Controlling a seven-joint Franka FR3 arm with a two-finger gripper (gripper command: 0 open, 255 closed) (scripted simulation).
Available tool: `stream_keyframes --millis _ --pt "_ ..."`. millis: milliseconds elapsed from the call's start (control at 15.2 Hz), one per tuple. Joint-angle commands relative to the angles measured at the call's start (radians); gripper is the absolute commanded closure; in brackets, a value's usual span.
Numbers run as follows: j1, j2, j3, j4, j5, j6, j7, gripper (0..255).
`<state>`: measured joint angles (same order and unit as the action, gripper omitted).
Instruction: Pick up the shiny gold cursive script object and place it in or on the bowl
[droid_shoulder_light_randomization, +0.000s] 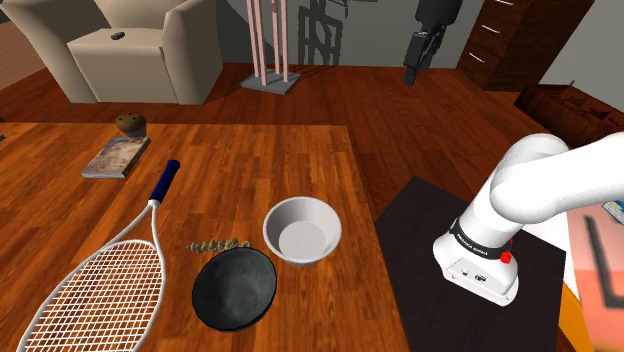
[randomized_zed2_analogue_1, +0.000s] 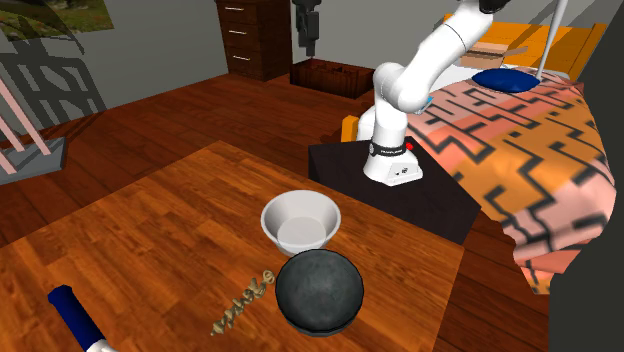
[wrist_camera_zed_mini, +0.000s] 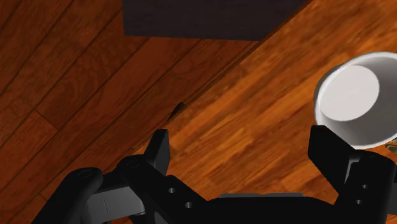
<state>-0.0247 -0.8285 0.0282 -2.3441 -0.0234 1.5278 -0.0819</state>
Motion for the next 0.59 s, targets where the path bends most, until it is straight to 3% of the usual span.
stream_keyframes --millis 0,528 --pt "0.0 0.0 0.0 0.0 0.0 0.0 0.0 0" --pt "0.062 0.124 0.105 -0.089 0.075 0.226 0.067 0"
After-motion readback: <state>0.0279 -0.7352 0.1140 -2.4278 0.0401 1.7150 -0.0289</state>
